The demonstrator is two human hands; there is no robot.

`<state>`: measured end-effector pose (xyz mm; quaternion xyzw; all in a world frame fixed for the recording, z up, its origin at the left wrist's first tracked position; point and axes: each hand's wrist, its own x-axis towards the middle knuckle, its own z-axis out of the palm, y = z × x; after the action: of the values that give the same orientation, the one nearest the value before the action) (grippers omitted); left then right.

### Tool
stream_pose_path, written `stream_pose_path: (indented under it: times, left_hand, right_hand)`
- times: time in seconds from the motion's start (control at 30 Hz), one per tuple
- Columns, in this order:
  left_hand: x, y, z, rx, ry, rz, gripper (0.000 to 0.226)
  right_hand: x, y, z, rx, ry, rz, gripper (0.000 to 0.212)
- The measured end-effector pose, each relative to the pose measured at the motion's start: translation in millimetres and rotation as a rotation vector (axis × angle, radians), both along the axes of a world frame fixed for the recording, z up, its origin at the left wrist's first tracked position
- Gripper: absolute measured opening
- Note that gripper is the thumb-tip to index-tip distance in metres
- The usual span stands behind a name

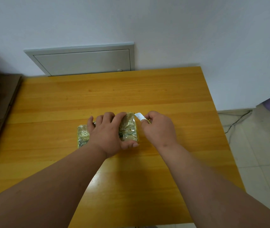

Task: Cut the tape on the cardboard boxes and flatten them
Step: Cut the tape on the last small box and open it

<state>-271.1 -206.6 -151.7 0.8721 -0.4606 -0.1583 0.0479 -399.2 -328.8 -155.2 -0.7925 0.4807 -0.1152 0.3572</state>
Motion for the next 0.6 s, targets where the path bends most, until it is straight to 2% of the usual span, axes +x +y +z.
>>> stream_pose_path:
  times: [0.13,0.6]
  left_hand:
    - [0.0,0.7,-0.6,0.005,-0.007,0.005,0.121]
    - [-0.6,1.7,0.1,0.014,-0.005,-0.012,0.121]
  right_hand:
    - [-0.1,1.4,3.7,-0.078,0.043,0.037,0.009]
    - [-1.6,1.0,9.2,-0.127,0.052,0.013,0.012]
